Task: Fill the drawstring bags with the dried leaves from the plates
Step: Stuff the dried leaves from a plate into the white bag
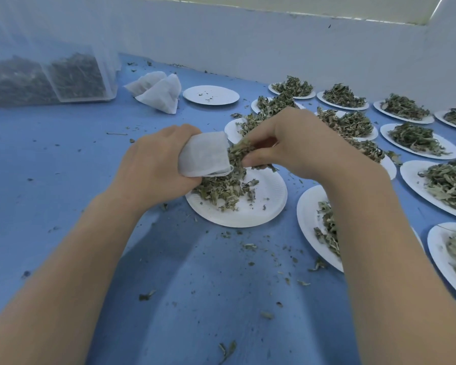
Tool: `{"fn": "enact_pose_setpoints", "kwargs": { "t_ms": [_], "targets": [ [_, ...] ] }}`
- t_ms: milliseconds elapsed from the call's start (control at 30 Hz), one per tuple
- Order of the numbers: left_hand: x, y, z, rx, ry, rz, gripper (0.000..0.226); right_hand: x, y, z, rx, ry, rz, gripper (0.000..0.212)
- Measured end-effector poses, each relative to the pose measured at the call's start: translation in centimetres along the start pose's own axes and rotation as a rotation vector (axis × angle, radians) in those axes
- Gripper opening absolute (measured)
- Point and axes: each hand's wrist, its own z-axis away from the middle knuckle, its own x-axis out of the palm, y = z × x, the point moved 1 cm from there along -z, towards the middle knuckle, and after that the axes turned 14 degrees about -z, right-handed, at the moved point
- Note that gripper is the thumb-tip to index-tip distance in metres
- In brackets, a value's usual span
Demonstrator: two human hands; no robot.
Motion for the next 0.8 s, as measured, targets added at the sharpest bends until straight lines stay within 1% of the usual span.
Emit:
{"fn": "enact_pose_setpoints", "kwargs": {
  "t_ms": [100,200,267,333,367,433,533,667,733,800],
  "targets": [
    [0.1,0.3,0.0,0.047,0.02,0.008,0.053,0.5,-0.3,-0.3,-0.021,-0.004,0.054,0.01],
    [0.3,0.6,0.0,0.079,0.031,-0.009,0.052,0.8,-0.5,-0.5,-0.072,0.071,0.048,0.011],
    [0.4,0.6,0.0,0.071,0.033,-0.01,0.052,0.8,-0.8,-0.4,-0.104,0.12,-0.04,0.015],
    [0.4,0.5,0.0,0.041,0.042,0.012,0.05,0.8,-0.9,-0.2,-0.123,0.132,-0.186,0.02],
    [0.3,0.5,0.0,0.025,0.046,0.03,0.049,0.8,-0.9,-0.2,-0.127,0.121,-0.242,0.022],
    [0.4,0.6,0.0,0.003,0.055,0.075,0.047,0.8,-0.9,0.0,-0.137,0.072,-0.276,0.026],
    [0.5,0.6,0.0,-0.039,0.063,0.139,0.047,0.9,-1.1,0.0,-0.144,0.026,-0.208,0.035],
    [0.5,0.5,0.0,-0.094,0.093,0.221,0.046,1.0,-1.3,-0.4,-0.105,0.052,0.025,0.02],
    [0.5,0.5,0.0,-0.098,0.123,0.254,0.045,1.0,-1.3,-0.5,-0.083,0.04,0.1,0.02],
    [0.4,0.6,0.1,-0.077,0.118,0.243,0.045,1.1,-1.4,-0.5,-0.098,0.046,0.114,0.021]
  ]
}}
